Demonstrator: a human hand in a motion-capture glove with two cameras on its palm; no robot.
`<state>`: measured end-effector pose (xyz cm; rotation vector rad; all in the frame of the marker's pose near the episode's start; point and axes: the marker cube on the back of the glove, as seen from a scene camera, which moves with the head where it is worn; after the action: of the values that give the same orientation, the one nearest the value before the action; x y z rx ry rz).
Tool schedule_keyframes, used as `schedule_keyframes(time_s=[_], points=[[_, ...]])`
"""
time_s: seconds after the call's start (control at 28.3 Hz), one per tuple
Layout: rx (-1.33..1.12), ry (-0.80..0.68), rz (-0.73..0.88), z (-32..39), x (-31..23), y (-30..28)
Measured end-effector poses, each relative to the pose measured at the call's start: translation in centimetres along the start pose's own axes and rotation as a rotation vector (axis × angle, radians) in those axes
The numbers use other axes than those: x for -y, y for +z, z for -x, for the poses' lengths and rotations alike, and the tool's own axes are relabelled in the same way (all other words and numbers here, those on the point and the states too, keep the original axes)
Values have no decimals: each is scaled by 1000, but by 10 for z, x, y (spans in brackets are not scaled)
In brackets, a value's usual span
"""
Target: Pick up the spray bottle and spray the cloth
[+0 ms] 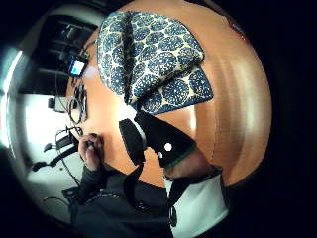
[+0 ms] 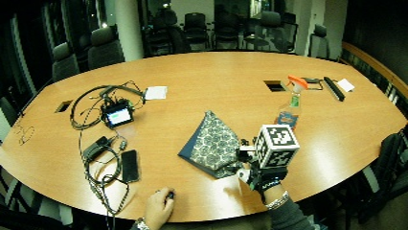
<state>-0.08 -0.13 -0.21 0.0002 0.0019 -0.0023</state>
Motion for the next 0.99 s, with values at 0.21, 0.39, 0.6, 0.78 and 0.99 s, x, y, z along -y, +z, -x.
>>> schedule_keyframes(time_s=[0.21,0.39,0.6,0.78,0.99], points=[[9,-13,80,3,2,9],[-8,-32,116,9,0,18],[-2,-45,113,13,0,20],[11,-38,101,12,5,16],[53,-25,43,7,16,6]])
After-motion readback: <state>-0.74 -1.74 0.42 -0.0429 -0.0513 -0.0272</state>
